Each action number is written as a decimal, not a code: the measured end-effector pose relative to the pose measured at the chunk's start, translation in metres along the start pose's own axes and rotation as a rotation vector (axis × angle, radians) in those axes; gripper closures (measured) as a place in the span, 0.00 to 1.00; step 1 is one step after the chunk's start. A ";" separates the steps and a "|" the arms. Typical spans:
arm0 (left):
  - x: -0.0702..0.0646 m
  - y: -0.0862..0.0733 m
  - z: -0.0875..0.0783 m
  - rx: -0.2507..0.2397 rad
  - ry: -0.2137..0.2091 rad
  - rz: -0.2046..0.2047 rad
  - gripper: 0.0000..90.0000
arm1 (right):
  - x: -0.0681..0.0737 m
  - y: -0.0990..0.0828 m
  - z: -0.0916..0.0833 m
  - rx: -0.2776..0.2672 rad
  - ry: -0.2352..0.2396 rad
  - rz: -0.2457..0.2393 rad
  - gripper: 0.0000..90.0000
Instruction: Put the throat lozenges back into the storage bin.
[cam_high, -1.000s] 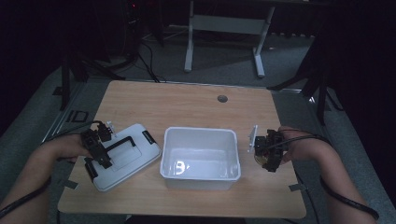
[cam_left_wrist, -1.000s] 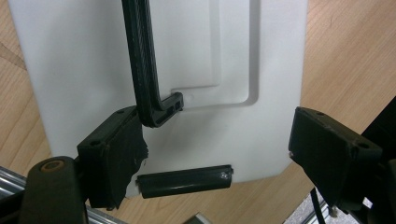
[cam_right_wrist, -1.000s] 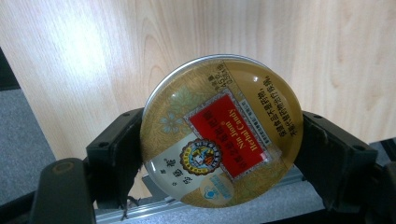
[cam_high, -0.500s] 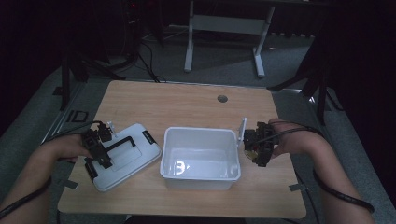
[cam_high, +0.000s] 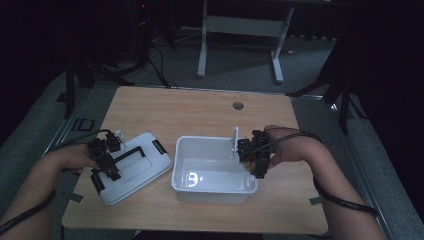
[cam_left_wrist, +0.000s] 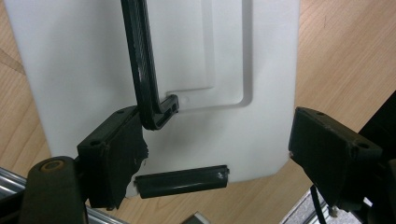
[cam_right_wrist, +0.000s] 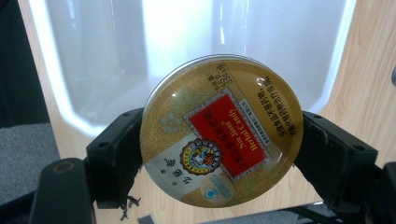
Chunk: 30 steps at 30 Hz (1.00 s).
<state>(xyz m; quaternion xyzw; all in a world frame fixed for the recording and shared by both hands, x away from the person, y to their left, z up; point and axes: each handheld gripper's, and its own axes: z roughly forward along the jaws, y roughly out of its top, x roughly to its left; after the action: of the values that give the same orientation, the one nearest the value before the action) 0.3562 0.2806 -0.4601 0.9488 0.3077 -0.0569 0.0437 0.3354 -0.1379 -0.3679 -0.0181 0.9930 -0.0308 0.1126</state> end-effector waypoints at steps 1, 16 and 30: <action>0.000 0.000 0.000 0.001 0.000 0.000 0.20 | 0.000 0.003 0.001 0.001 0.000 -0.005 0.23; -0.001 -0.001 0.001 -0.007 -0.008 0.007 0.20 | 0.000 0.029 0.041 -0.015 0.026 -0.020 0.23; -0.002 0.000 0.002 -0.008 -0.009 0.015 0.20 | -0.006 0.034 0.077 0.002 0.045 0.022 0.22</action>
<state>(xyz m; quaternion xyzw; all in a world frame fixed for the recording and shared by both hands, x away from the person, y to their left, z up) 0.3543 0.2786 -0.4621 0.9505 0.3008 -0.0597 0.0493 0.3579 -0.1082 -0.4432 -0.0063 0.9954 -0.0308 0.0906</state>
